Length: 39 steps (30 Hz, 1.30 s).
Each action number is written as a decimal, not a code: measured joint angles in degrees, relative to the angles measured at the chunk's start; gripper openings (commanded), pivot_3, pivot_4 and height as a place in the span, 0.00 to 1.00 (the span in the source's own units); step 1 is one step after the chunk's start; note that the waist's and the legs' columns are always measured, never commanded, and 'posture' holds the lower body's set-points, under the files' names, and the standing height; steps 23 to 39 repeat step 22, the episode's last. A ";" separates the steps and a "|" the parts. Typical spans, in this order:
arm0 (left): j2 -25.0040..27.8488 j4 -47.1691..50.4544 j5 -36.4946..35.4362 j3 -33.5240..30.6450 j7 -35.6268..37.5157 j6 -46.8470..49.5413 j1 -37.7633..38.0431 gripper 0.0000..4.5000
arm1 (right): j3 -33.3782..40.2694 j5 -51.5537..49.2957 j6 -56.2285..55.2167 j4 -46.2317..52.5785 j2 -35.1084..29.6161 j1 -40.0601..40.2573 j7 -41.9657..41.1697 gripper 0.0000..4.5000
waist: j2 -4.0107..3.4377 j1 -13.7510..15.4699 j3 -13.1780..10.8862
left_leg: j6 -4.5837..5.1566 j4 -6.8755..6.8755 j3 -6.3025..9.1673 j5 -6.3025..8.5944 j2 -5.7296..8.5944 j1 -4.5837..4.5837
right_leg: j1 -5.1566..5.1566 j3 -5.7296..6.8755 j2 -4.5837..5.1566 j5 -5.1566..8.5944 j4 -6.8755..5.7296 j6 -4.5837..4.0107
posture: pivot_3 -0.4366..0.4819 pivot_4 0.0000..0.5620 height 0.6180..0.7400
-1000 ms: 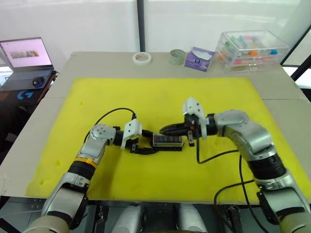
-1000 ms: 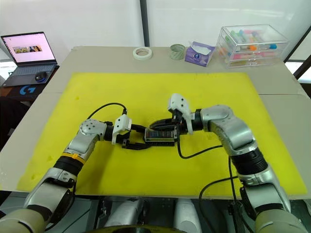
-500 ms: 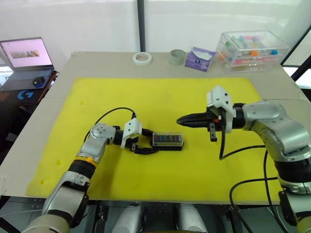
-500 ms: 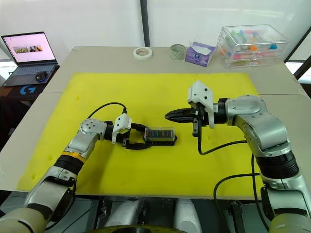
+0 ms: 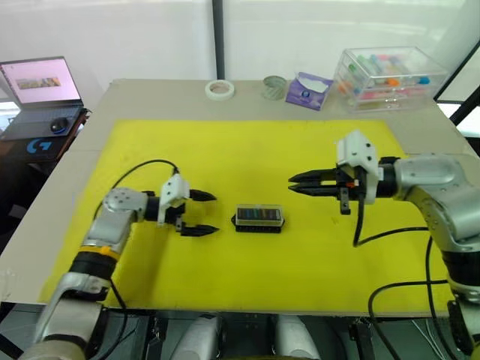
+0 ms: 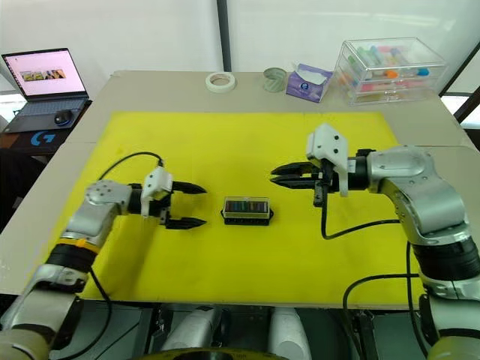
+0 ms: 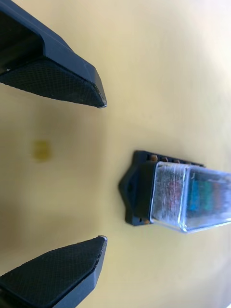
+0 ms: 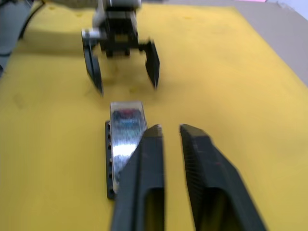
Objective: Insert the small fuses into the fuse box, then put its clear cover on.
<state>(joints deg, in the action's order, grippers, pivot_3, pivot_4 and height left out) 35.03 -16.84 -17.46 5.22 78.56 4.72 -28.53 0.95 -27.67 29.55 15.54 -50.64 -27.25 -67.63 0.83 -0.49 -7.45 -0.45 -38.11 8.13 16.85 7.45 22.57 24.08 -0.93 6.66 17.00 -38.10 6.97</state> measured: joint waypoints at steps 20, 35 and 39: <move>13.41 3.27 1.19 -11.45 -13.68 6.29 0.85 1.00 | 17.67 1.60 -6.27 -6.05 -8.98 16.25 -0.62 0.99 | -0.11 -0.08 -0.08 | 0.01 0.04 -0.05 0.01 -0.02 -0.02 | -0.01 -0.03 -0.02 0.00 0.00 0.00 | 0.48 0.27 1.00; 13.39 2.89 1.55 -11.43 -14.05 5.38 0.70 1.00 | 17.58 1.66 -6.58 -6.50 -8.98 16.19 -0.61 0.99 | -0.11 -0.08 -0.08 | 0.01 0.04 -0.06 0.01 -0.01 -0.02 | -0.02 -0.03 0.00 0.00 0.01 0.00 | 0.48 0.27 1.00; 13.39 2.89 1.55 -11.43 -14.05 5.38 0.70 1.00 | 17.58 1.66 -6.58 -6.50 -8.98 16.19 -0.61 0.99 | -0.11 -0.08 -0.08 | 0.01 0.04 -0.06 0.01 -0.01 -0.02 | -0.02 -0.03 0.00 0.00 0.01 0.00 | 0.48 0.27 1.00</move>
